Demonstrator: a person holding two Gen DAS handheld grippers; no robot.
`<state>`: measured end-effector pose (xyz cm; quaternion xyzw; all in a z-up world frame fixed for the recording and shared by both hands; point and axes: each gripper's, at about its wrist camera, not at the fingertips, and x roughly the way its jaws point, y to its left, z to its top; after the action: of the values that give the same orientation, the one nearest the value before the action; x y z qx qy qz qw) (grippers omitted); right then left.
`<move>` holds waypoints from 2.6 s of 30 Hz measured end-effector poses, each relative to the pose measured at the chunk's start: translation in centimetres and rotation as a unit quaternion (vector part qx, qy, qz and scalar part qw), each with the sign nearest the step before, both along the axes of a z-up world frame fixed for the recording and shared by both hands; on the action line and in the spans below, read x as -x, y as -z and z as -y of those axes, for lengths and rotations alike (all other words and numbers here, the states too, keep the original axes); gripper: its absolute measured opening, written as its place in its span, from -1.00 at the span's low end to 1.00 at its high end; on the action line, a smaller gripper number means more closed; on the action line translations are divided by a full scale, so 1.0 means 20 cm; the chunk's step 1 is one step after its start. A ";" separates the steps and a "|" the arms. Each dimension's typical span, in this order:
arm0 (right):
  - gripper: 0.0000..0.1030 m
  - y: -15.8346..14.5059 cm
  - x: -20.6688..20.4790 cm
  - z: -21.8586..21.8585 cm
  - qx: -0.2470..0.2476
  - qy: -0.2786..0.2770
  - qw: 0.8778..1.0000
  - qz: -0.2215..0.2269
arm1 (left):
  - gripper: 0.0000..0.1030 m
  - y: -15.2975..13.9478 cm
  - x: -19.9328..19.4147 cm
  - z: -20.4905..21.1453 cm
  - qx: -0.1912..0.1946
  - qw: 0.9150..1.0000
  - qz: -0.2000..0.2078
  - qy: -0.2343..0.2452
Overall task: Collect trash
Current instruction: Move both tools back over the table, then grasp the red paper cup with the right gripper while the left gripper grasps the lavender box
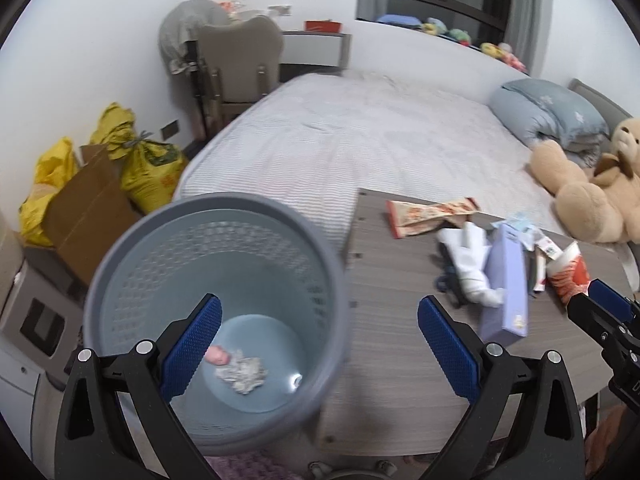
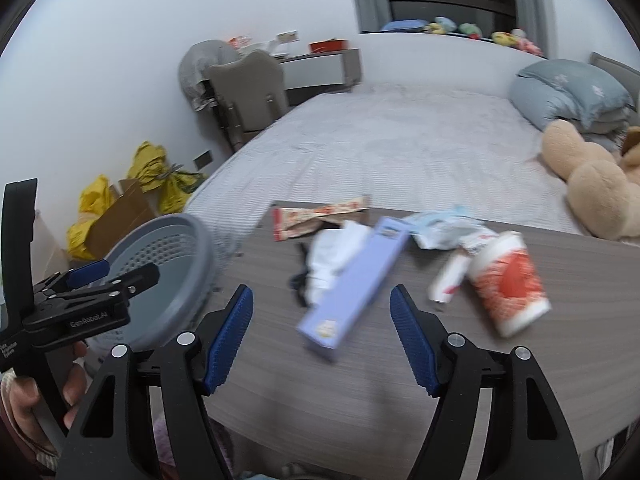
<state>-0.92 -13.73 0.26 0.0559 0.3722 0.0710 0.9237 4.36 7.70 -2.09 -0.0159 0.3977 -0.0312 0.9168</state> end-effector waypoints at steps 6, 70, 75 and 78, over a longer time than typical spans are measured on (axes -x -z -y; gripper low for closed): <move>0.33 0.03 0.03 0.35 0.015 0.065 0.998 -0.001 | 0.88 0.00 -0.04 0.27 -0.002 0.999 -0.004 0.045; 0.18 0.40 0.18 0.94 0.016 0.098 0.991 -0.089 | 0.87 0.10 -0.09 0.81 -0.035 0.990 -0.041 0.130; 0.20 0.40 0.17 0.93 0.010 0.093 0.991 -0.097 | 0.87 0.09 -0.08 0.81 -0.037 0.990 -0.037 0.128; 0.25 0.38 0.15 0.92 0.015 0.089 0.991 -0.101 | 0.87 0.09 -0.08 0.81 -0.037 0.991 -0.037 0.126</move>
<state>-3.97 -32.16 -7.40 0.0815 0.4583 -0.0227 0.8848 6.01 -8.49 -3.89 0.0675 0.4313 -0.1310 0.8901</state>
